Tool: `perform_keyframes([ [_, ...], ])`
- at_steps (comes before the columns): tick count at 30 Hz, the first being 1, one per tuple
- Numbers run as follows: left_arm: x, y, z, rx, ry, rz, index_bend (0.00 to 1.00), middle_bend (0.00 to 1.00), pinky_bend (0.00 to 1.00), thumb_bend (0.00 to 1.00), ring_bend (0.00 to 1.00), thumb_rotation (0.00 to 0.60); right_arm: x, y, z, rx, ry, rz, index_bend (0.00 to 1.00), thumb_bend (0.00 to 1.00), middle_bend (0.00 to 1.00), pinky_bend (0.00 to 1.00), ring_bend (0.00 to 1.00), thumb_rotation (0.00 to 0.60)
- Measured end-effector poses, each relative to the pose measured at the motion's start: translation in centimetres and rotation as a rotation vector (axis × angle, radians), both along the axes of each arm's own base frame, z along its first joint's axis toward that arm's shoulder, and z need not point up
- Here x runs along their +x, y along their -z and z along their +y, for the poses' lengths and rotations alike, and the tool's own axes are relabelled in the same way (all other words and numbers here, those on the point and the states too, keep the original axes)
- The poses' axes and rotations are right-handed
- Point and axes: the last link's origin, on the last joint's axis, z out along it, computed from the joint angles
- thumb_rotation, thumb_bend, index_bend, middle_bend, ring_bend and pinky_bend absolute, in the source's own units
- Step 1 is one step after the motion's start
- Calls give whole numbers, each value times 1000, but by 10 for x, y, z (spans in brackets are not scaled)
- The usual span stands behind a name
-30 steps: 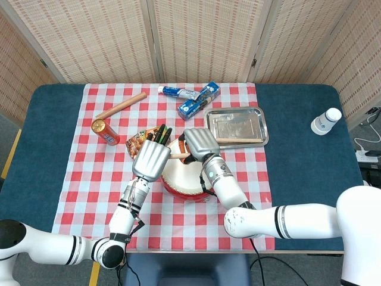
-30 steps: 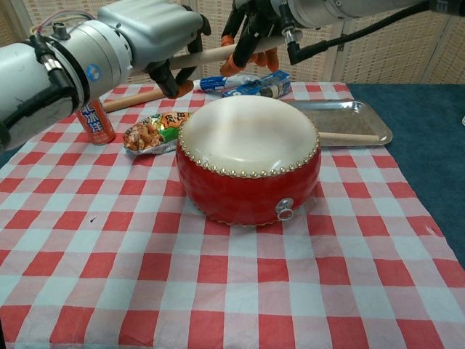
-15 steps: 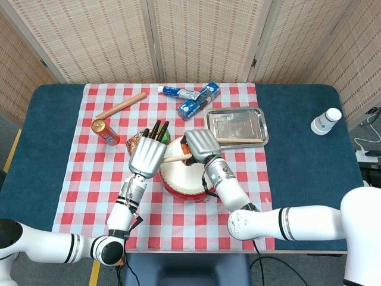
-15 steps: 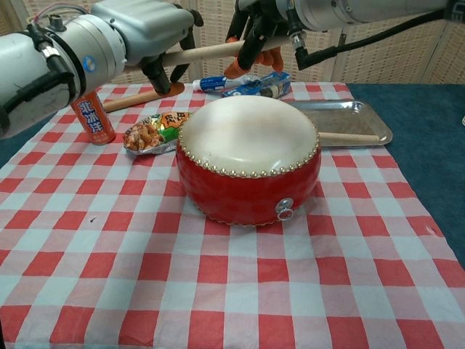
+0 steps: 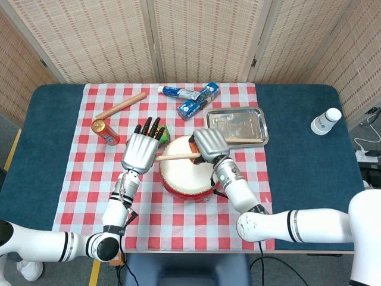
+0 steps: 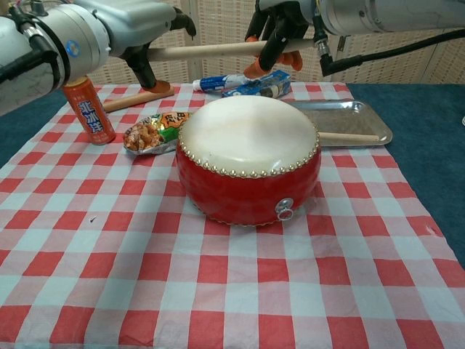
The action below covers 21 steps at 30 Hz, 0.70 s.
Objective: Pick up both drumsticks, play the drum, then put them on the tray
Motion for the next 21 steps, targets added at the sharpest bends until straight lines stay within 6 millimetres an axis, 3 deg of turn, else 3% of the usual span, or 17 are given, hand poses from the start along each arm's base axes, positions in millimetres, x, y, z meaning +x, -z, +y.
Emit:
perform_keyframes([
  [21,-20,-15,10,-3,-70,-48,0,0,206,313,0,600,-47,-34,-8,-74,54,0,1000,293,859,715,762,600],
])
